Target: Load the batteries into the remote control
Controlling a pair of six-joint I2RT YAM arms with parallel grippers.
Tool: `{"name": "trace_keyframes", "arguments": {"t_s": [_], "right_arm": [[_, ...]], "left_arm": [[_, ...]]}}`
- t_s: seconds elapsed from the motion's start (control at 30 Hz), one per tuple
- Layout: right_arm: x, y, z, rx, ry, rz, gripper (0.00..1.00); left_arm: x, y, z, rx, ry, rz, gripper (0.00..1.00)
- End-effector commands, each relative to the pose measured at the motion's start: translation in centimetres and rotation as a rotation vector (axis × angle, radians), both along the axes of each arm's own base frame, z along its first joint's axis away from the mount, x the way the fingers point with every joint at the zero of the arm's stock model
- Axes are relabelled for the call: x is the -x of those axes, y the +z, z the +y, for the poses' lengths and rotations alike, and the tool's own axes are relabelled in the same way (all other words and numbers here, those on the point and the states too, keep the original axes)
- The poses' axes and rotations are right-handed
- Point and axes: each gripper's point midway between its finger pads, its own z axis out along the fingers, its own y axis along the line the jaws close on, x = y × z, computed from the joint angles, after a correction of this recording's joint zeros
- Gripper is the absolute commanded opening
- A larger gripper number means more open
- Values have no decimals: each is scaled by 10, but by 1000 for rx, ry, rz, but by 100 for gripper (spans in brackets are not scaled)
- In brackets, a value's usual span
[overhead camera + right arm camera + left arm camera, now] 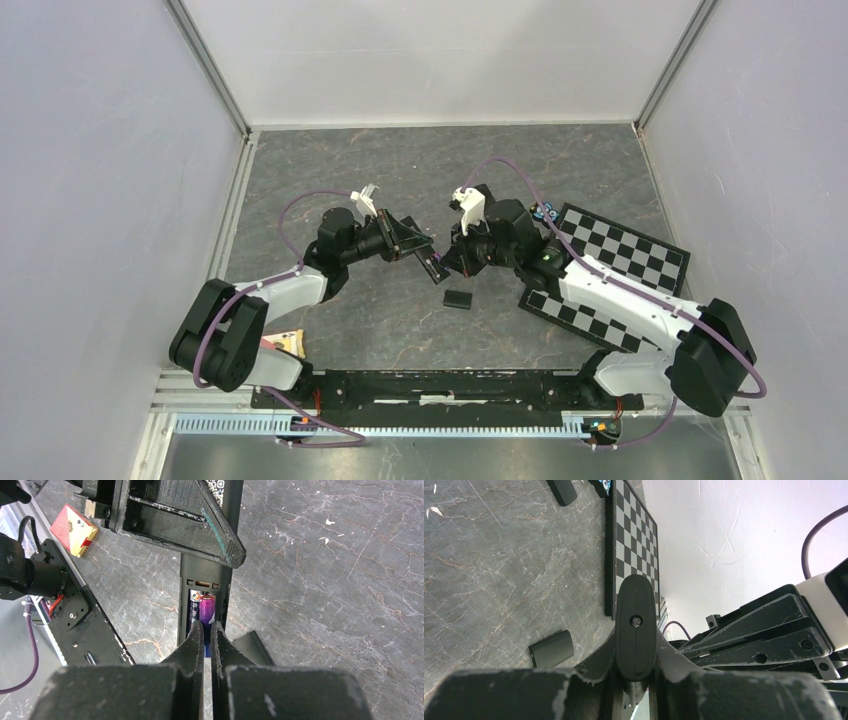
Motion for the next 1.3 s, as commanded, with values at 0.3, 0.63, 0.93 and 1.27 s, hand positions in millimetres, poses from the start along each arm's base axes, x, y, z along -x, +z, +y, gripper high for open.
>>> {"name": "trace_keyframes", "arguments": {"t_s": [0.3,0.63,0.93,1.27], "right_arm": [[-1,-2,7,61,36,-27,9],[2,-4,10,55,55,-17,21],[4,-2,11,42,63,-18,26],[1,-6,13,32,34,2,5]], "left_arm": [[-4,26,-7,55,-19,-62,2],[-4,27,-7,61,-22,-58,2],[-5,24,-8,59,-20,-51,2],[-4,21,-8,55,-23,-44,2]]}}
